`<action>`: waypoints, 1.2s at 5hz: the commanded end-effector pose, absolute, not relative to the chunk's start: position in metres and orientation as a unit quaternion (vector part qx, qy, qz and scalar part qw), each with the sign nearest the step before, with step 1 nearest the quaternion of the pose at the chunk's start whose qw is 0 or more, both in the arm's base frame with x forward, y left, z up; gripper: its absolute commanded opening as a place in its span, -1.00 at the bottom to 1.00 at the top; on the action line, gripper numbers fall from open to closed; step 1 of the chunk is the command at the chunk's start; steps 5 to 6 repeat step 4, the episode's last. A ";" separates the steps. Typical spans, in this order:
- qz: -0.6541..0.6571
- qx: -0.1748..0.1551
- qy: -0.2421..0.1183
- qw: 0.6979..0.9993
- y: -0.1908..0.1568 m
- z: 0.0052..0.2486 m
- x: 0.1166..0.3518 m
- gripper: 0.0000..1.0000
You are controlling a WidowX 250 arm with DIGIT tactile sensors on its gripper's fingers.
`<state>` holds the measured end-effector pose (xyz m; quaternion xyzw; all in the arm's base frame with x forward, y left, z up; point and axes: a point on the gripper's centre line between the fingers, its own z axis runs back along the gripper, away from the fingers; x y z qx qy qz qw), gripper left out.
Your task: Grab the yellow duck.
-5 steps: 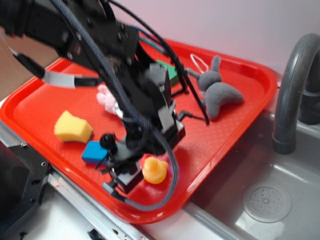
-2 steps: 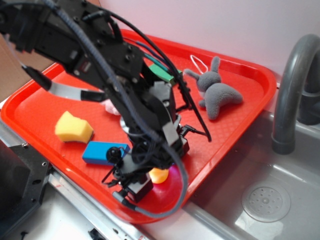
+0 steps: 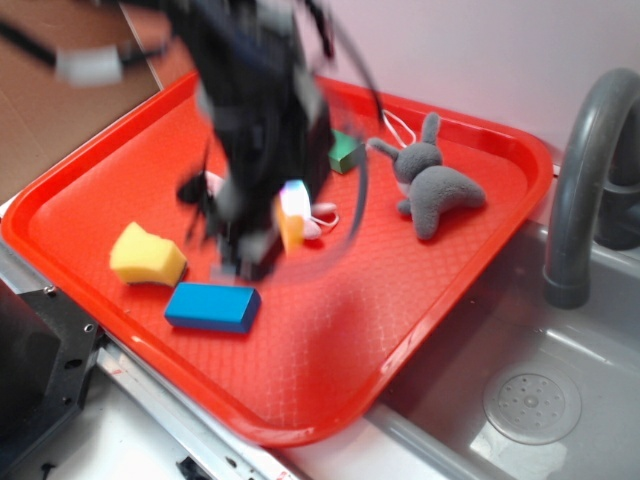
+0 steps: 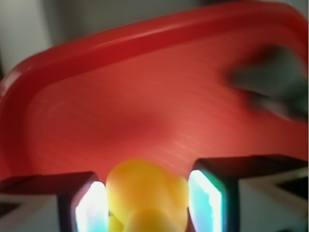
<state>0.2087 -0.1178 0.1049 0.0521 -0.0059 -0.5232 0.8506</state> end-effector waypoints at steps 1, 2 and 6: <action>-0.299 0.087 0.000 0.950 -0.074 0.194 0.204 -1.00; -0.176 0.081 -0.018 0.981 -0.074 0.222 0.186 -1.00; -0.027 0.042 0.004 0.999 -0.085 0.222 0.179 -1.00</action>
